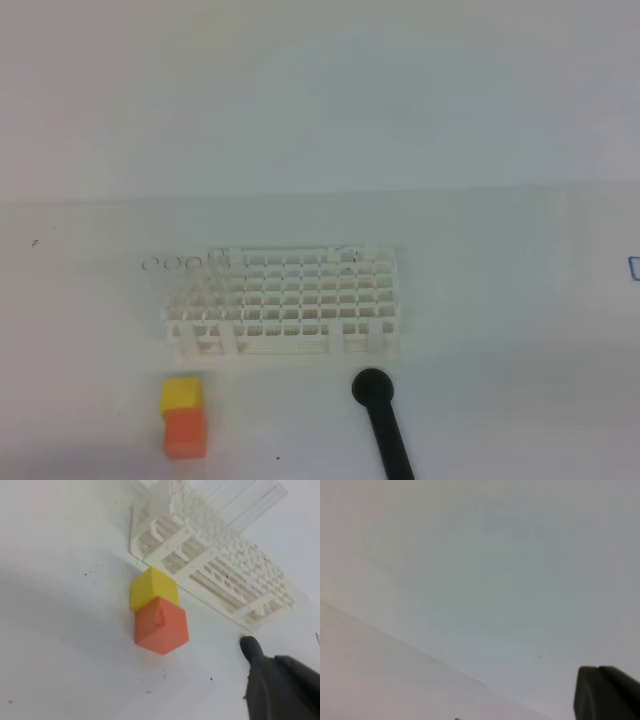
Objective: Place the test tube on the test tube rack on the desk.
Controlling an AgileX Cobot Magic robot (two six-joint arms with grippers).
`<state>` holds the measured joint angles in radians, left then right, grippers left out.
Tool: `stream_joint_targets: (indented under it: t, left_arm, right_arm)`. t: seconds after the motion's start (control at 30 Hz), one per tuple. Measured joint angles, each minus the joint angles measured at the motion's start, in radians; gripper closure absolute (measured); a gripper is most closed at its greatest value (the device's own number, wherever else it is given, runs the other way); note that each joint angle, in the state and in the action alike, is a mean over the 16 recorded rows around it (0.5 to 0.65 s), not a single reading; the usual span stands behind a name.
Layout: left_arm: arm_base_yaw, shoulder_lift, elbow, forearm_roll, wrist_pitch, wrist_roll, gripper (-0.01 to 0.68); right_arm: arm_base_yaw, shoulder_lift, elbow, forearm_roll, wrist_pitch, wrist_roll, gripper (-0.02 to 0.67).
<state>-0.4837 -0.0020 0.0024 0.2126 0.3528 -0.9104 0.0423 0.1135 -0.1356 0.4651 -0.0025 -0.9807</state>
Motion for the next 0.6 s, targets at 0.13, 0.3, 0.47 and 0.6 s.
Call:
stream_joint_targets:
  t: [0.13,0.3,0.47,0.6]
  left_arm:
    - [0.0,0.0,0.0,0.0,0.0,0.0,0.674]
    - [-0.001,0.0,0.0,0.0,0.0,0.0,0.674]
    - [-0.001,0.0,0.0,0.0,0.0,0.0,0.674]
    - [-0.001,0.0,0.0,0.0,0.0,0.0,0.674]
  right_arm:
    - [0.0,-0.021,0.016,-0.013,-0.015,0.042,0.65]
    - [0.0,-0.06,0.058,-0.092,-0.02,0.215,0.65]
    - [0.0,-0.095,0.108,-0.198,0.02,0.451,0.65]
    - [0.0,-0.115,0.142,-0.283,0.101,0.64,0.65]
